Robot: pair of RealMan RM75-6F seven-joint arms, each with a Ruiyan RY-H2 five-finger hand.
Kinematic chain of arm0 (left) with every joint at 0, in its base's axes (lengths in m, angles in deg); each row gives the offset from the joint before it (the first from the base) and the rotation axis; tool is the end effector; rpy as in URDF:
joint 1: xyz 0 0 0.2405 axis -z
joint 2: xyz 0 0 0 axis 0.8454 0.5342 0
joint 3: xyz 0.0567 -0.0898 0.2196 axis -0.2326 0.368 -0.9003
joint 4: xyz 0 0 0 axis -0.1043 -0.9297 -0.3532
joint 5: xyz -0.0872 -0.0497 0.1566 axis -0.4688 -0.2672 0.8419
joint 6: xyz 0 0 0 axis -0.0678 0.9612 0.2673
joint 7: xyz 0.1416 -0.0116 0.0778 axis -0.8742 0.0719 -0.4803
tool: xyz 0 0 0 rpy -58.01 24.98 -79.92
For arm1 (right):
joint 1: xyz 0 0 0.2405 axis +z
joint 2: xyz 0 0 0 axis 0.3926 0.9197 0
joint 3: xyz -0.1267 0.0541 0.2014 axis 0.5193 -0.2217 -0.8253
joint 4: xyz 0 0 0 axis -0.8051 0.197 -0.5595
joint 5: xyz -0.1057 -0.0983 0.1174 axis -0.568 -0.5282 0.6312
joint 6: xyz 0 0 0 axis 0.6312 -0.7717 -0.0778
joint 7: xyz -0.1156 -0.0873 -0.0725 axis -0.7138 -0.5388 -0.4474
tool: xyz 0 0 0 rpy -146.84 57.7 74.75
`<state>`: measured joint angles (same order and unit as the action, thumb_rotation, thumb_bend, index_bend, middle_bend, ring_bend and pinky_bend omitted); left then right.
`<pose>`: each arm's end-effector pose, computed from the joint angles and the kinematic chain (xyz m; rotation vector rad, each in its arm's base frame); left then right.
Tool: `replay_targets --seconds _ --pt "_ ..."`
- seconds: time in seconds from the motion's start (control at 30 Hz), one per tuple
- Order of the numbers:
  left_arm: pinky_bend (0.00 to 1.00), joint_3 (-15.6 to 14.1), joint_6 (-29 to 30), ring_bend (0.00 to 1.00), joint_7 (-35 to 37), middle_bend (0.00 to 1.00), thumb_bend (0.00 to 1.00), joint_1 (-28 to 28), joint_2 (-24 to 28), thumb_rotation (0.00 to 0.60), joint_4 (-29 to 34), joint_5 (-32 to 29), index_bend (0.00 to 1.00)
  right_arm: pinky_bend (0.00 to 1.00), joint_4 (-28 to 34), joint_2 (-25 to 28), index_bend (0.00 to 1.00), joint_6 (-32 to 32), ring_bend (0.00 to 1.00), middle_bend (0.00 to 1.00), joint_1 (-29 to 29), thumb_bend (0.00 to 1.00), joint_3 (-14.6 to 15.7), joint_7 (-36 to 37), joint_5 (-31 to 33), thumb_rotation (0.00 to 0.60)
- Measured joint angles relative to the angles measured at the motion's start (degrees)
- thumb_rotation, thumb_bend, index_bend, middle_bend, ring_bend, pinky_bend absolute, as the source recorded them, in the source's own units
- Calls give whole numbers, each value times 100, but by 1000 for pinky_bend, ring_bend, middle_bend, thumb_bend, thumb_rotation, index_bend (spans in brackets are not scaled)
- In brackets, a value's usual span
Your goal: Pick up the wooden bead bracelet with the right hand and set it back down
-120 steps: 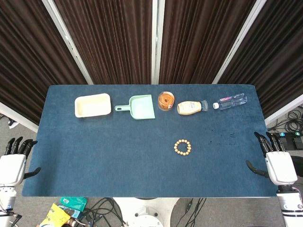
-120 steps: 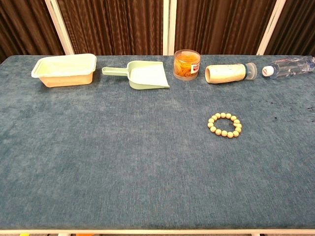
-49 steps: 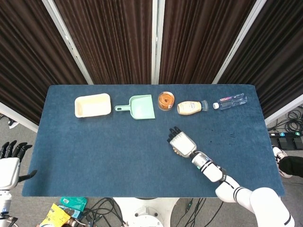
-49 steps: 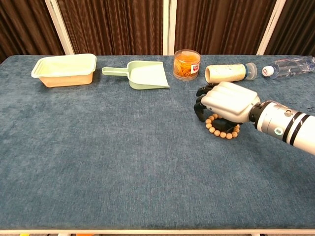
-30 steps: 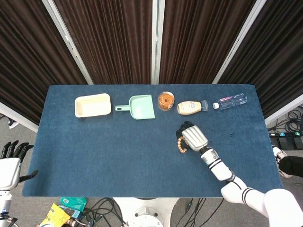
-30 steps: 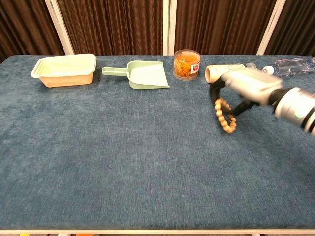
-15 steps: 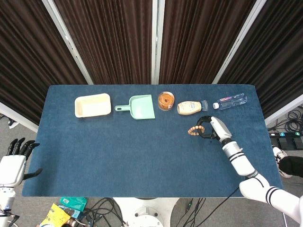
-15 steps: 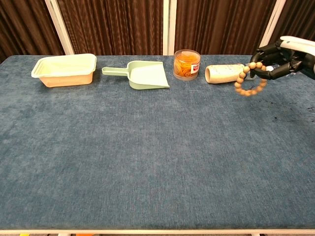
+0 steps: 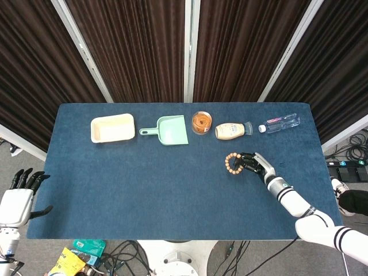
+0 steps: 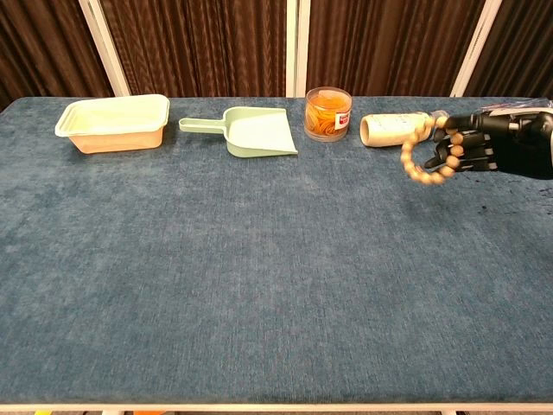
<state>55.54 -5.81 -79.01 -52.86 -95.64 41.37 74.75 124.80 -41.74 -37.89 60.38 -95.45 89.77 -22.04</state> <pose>-0.3160 0.1925 0.1513 -1.4260 -0.8954 -0.8218 -0.2213 -0.3496 0.0336 0.9160 -2.4339 1.1793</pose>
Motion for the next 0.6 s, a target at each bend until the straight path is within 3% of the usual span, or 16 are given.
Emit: replay_targets --seconds 0.13,0.27,0.4,0.6 --pt "49 -2 22 43 19 172 0 -14 -4 600 -2 -5 234 151 392 193 782 -244 352 619 -86 375 -194 1130 -282 255" --pt "49 -16 7 43 12 172 0 -13 -22 600 0 -7 235 144 639 332 719 -183 336 613 -160 284 -255 2166 -932 196" --pt "49 -25 -5 43 5 172 0 -6 -31 600 0 -4 236 143 623 351 681 394 319 596 -185 194 -100 2752 -1786 182" --pt "49 -12 12 43 16 172 0 5 -37 600 8 5 238 143 398 99 700 1712 356 632 -233 102 219 3092 -2199 176"
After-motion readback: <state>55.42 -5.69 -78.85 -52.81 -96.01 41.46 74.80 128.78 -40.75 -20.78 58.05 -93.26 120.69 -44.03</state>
